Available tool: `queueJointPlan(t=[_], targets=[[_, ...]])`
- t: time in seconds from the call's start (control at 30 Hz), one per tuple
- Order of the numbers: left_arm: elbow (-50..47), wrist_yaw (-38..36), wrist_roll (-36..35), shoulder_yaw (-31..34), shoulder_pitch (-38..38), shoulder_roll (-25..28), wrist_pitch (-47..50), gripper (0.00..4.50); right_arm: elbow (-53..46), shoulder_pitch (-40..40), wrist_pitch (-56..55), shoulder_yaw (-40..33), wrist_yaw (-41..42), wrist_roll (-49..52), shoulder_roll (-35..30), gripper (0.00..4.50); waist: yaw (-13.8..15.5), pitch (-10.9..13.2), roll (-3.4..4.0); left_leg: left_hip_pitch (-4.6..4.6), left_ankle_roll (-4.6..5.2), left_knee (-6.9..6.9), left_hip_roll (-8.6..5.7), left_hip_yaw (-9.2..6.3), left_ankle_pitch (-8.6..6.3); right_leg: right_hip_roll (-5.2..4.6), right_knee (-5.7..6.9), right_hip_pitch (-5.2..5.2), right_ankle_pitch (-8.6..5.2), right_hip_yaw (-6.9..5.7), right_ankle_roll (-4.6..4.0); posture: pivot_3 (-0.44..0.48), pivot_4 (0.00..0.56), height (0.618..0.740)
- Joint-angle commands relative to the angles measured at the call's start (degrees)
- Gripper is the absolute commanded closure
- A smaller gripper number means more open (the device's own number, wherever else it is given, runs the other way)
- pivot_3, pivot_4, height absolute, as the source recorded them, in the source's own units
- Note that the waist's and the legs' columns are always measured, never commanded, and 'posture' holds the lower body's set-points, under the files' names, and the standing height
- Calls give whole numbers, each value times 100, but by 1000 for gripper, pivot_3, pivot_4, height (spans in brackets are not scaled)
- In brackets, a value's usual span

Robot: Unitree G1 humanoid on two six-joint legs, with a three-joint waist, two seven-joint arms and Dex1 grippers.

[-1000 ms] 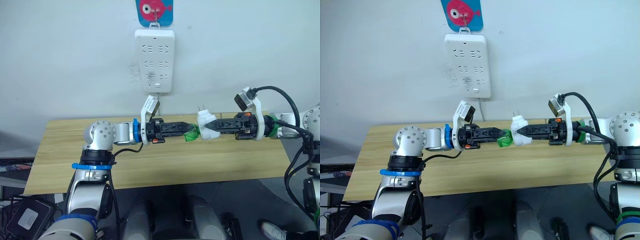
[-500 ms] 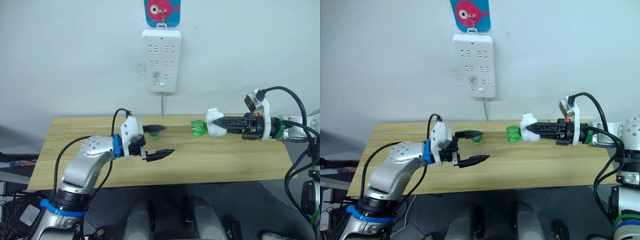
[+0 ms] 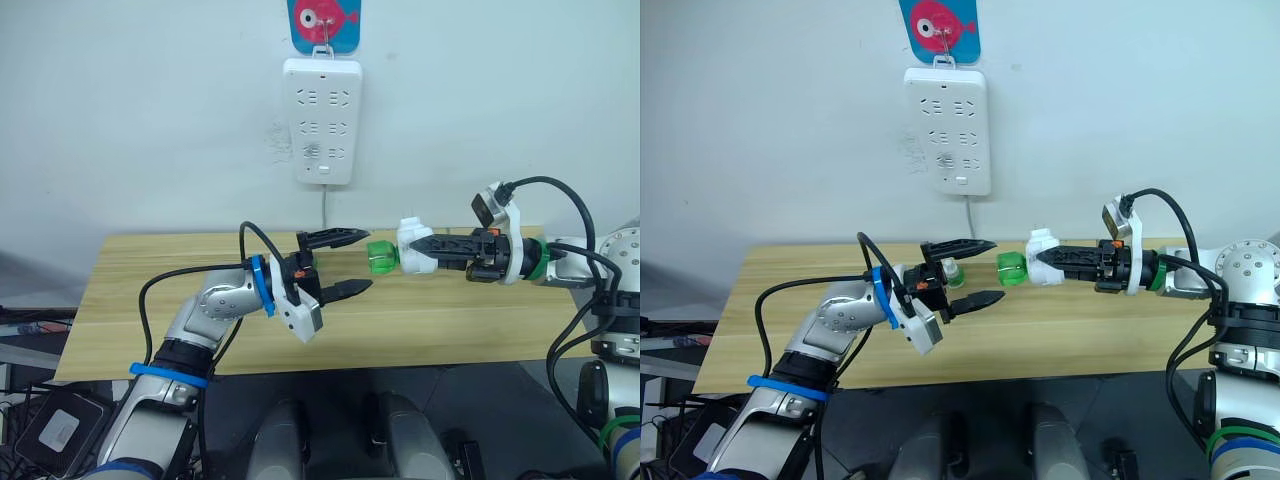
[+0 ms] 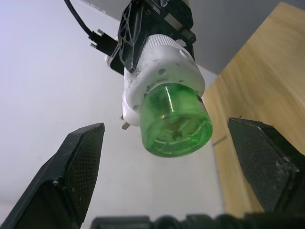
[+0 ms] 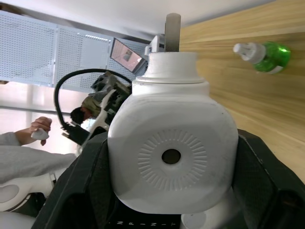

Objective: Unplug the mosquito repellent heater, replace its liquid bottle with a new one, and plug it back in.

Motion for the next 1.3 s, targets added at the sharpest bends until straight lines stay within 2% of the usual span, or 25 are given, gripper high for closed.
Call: queueJointPlan(t=[0.03, 0.1, 0.2, 0.37, 0.5, 0.6, 0.63, 0.67, 0.73, 0.77, 0.87, 0.9, 1.0, 1.07, 1.27, 1.3], targets=[[66, 436, 263, -51, -128, -51, -180, 15, -162, -74, 49, -170, -139, 418, 9, 1527, -5, 0, 0, 0, 0, 0, 0, 0, 0, 0, 1, 0, 0, 0, 0, -200, 234, 740], [106, 572, 371, -108, -172, -57, -187, 15, -173, -68, 49, -165, -254, 550, 21, 1527, -18, 0, 0, 1, 0, 0, 2, 0, 0, 0, 2, 0, 0, -1, 0, -205, 230, 740], [166, 717, 451, -219, -222, -45, -208, 605, -151, -83, 49, -143, -386, 718, 16, 1527, -21, 0, 0, 1, -1, 0, 2, 0, 1, 0, 2, 0, 0, -1, 0, -206, 234, 740], [161, 893, 475, -388, -261, -30, -195, 2149, -164, -94, 49, -106, -581, 946, 36, 1527, -32, 0, 0, 2, -1, 2, 3, 1, 2, 0, 5, 0, 0, 0, 0, -206, 233, 740], [144, 829, 319, -538, -273, 16, -97, 2246, -132, -137, 49, -121, -683, 939, 98, 1527, -34, -1, 0, 3, -1, 2, 3, 2, 2, 0, 8, -1, 0, 0, 0, -198, 234, 740], [-14, 111, -437, -1008, -272, 236, 224, 2246, -136, -128, 48, -129, -687, 914, 110, 1527, -35, -1, 0, 3, -10, 3, 4, 2, 7, 0, 9, -1, 0, 0, 0, -186, 232, 740], [-147, -249, -946, -1157, -267, 326, 487, 2246, -160, -123, 48, -112, -661, 888, 109, 1527, -34, -1, 0, 3, -16, 3, 4, 2, 11, 1, 10, -1, 0, 0, 0, -186, 232, 740], [-341, -679, -1552, -1251, -269, 420, 949, 2246, -182, -123, 49, -82, -619, 861, 95, 1527, -36, -1, 0, 3, -19, 3, 4, 2, 13, 1, 11, -1, 0, 0, 0, -179, 233, 740], [-1105, -1559, -3405, -1167, -181, 542, 3189, 2246, -229, -123, 49, -8, -527, 815, 46, 1527, -34, -1, 0, 3, -22, 4, 4, 3, 14, 1, 12, -1, 0, 2, 0, -179, 233, 740], [-1373, -1752, -3919, -1092, -161, 572, 3950, 2246, -239, -120, 49, 14, -490, 798, 23, 1527, -33, -1, 2, 2, -23, 5, 4, 2, 15, 1, 13, -1, 0, 3, 0, -168, 237, 740], [-2069, -2173, -5947, -811, -379, 996, 7282, 2246, -344, -102, 49, 100, -307, 664, -33, 1527, -33, -1, 1, 3, -25, 10, 3, -1, 16, 4, 15, 0, -1, 6, 1, -162, 240, 740], [-2132, -2169, -6693, -700, -510, 1129, 8476, 2246, -357, -106, 49, 119, -249, 608, -30, 1527, -34, -1, 1, 4, -25, 11, 4, -4, 16, 7, 17, -1, -2, 8, 2, -162, 240, 740], [-1750, -1682, -8231, -239, -866, 1072, 10866, 2246, -377, -113, 41, 156, -92, 488, -1, 1527, -31, -1, 1, 7, -30, 11, 2, -11, 22, 12, 27, -1, -5, 10, 5, -153, 239, 740], [-1462, -1527, -8450, -90, -956, 979, 11673, 2246, -414, -110, 28, 176, -25, 445, 29, 1527, -28, -1, 1, 7, -30, 12, 0, -15, 24, 13, 30, 0, -6, 10, 7, -158, 238, 740], [-788, -798, -9096, 783, -1065, 343, 12886, 2246, -384, -104, 35, 73, -37, 390, 96, 1527, -18, 0, 0, 5, -33, 13, -3, -13, 25, 13, 30, -2, -7, 12, 8, -185, 258, 740], [-826, -788, -9093, 865, -1031, 283, 12943, 1896, -363, -105, 43, 40, -52, 392, 100, 1527, -18, 0, 0, 4, -33, 14, -3, -12, 25, 13, 29, -2, -7, 12, 8, -189, 260, 740]])
